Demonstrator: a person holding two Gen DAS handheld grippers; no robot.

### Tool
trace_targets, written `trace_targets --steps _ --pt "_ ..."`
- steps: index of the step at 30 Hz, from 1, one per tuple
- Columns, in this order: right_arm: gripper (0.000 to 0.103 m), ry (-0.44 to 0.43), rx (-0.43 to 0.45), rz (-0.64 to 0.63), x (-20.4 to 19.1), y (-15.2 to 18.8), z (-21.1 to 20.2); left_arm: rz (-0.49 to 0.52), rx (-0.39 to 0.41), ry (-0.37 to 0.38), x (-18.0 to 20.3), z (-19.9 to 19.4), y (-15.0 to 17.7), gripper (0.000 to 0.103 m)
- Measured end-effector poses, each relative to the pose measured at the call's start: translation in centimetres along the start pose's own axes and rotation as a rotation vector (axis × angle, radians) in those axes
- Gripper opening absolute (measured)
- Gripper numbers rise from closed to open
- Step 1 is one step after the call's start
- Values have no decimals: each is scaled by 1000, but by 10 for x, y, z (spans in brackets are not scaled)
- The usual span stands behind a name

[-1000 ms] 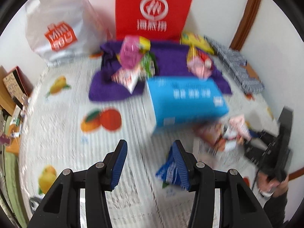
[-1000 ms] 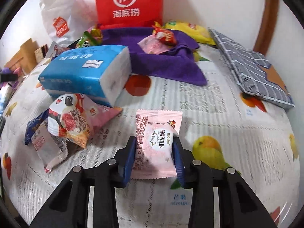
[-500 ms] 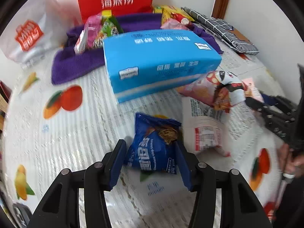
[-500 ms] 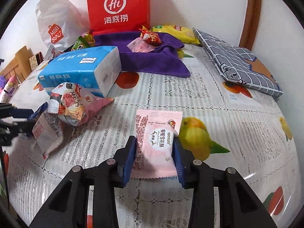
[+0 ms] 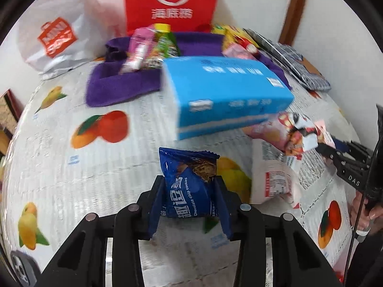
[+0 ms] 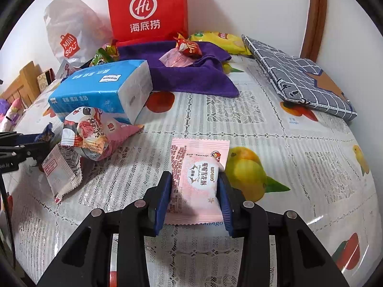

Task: Organize snacks
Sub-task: 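Grasp the blue snack bag with the left tool while the right tool grasps the pink pastry packet, then carry the blue snack bag and pink pastry packet over the purple towel with both tools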

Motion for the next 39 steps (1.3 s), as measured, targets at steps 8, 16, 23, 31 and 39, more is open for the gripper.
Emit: trace_targets --steps 8,16,23,31,39 --pt "33 2 45 5 -1 -26 -19 -113 53 -22 -42 -22 -22 39" --pt "33 8 118 -22 -10 -75 -45 -174 66 -25 -57 -22 -57 39" --pt "33 -3 177 -49 -25 -136 -64 -205 53 5 -59 -12 -90 39" --pt "33 -54 160 -99 -53 -199 -46 -201 55 36 -49 -10 -141 39" --pt "33 -117 121 -129 -72 -242 -28 -187 80 38 -44 -17 -196 39"
Point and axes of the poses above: each gripper's, at about its wrist camera, not at the fingertips, and z roughly the way its jaws point, x to its right, y to its underside, the point moved 7 cm from there along z, roughly the way its jaws point, and after that the axes turned 14 degrees about -x, right-handed, at the moved point
